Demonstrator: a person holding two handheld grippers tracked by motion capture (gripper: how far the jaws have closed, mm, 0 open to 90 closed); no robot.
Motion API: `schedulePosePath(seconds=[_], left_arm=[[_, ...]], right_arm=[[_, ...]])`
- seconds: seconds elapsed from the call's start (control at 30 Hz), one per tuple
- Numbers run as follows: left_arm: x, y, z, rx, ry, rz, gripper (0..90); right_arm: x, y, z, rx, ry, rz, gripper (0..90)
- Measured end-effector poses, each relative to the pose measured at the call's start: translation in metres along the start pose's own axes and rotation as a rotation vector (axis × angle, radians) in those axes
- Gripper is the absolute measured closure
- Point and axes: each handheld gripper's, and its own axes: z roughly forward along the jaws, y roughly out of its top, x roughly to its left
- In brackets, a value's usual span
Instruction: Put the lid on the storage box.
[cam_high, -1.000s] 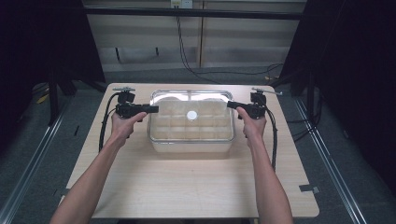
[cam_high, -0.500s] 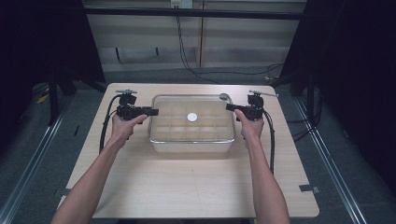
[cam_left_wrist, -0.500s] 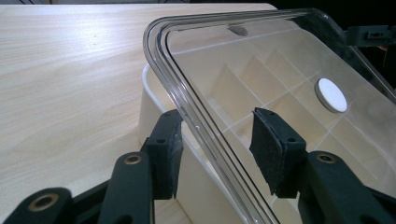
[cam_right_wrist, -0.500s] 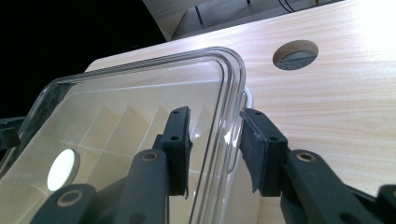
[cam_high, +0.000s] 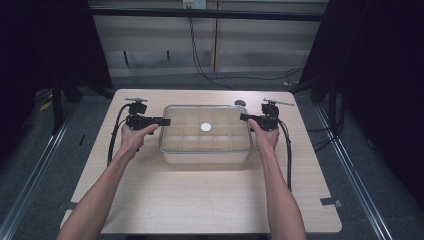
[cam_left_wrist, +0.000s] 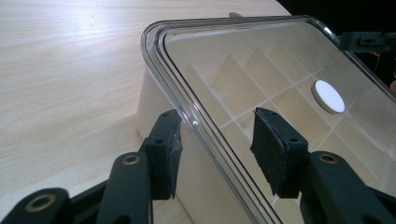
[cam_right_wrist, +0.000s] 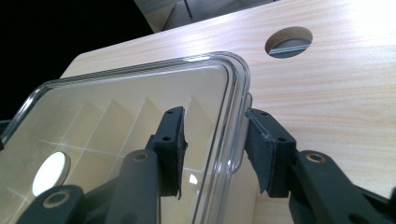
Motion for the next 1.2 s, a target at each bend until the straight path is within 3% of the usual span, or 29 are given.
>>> schedulePosePath(seconds=[0.4, 0.63, 0.77, 0.9, 1.0, 1.07, 1.13, 1.2], left_arm=[[-0.004, -0.001, 0.003, 0.014, 0.015, 0.017, 47.9], [-0.003, -0.009, 0.001, 0.001, -0.012, 0.021, 46.8], [-0.007, -0.014, 0.001, -0.002, -0.022, 0.014, 44.6], [-0.013, -0.013, 0.001, 0.016, 0.001, 0.040, 39.9], [-0.015, -0.014, 0.000, 0.024, 0.013, 0.042, 36.8], [-0.016, -0.014, -0.001, 0.023, 0.024, 0.050, 33.9], [-0.018, -0.015, -0.004, 0.013, 0.027, 0.052, 31.0], [-0.019, -0.014, -0.008, 0.005, 0.035, 0.049, 29.1]], right_arm=[[-0.001, -0.004, -0.001, -0.008, 0.001, -0.018, 57.0], [0.000, -0.004, -0.002, -0.003, -0.010, -0.020, 55.4], [0.003, -0.004, -0.002, 0.003, -0.018, -0.050, 51.4], [0.007, -0.005, -0.002, 0.016, -0.011, -0.065, 41.9], [0.009, -0.005, -0.003, 0.018, -0.002, -0.061, 38.9], [0.010, -0.005, -0.004, 0.029, -0.009, -0.086, 38.0], [0.011, -0.006, -0.008, 0.011, -0.017, -0.114, 35.1], [0.011, -0.005, -0.013, -0.009, -0.010, -0.105, 31.8]])
